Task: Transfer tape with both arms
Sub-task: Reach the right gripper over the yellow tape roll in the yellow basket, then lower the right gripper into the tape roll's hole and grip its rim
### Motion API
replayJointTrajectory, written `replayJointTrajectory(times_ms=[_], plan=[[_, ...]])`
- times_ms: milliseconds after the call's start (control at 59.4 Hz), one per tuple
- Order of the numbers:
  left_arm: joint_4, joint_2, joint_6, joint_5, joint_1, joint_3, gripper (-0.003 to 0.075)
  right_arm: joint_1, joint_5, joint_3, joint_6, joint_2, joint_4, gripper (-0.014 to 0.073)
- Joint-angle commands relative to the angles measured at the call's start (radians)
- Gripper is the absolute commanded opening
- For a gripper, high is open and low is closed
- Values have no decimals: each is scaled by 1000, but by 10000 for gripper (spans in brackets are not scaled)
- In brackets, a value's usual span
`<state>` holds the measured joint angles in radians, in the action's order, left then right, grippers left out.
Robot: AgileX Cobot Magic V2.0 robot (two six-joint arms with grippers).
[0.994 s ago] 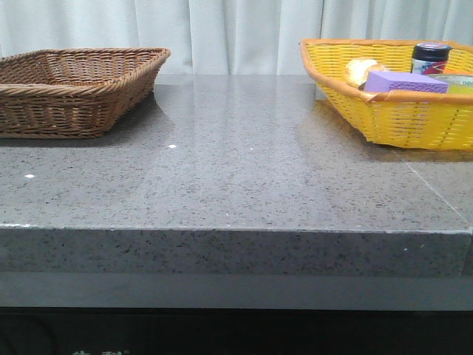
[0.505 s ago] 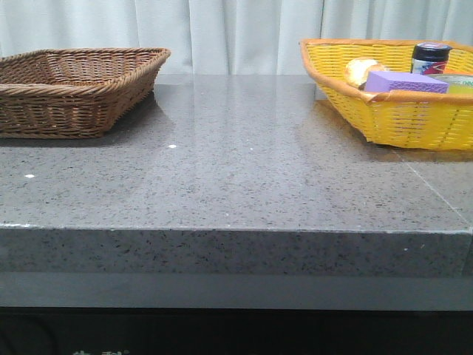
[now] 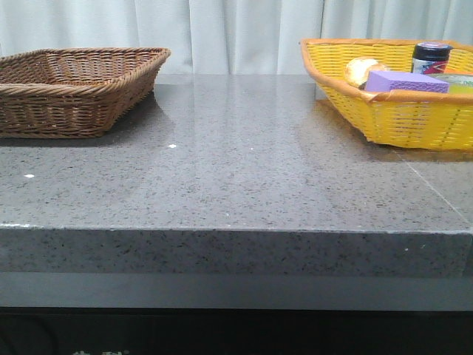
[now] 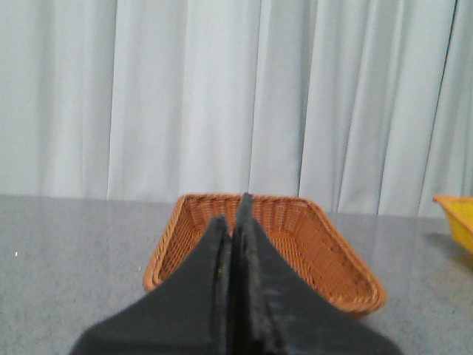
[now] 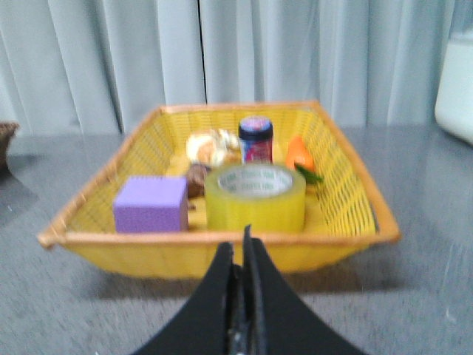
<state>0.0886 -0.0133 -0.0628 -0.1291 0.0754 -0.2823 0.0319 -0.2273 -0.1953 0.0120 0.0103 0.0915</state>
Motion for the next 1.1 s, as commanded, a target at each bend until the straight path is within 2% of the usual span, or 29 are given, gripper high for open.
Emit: replayJointTrajectory(times_ms=[0, 219, 421, 960, 1028, 1078], plan=[[5, -64, 4, -18, -2, -140, -20, 8, -14, -139, -2, -21, -11, -68], [5, -250, 4, -248, -2, -435, -20, 8, -209, -420, -3, -196, -11, -68], [5, -410, 4, -351, -2, -597, -20, 8, -343, -599, -3, -379, 1, -68], [13, -609, 4, -375, -2, -604, -20, 8, -388, -588, -5, -627, -11, -62], [-8, -632, 4, -375, -2, -604, -10, 8, -391, -588, -18, -647, -18, -29], [-22, -650, 4, -377, -2, -604, 35, 8, -393, -588, -24, -663, -18, 48]])
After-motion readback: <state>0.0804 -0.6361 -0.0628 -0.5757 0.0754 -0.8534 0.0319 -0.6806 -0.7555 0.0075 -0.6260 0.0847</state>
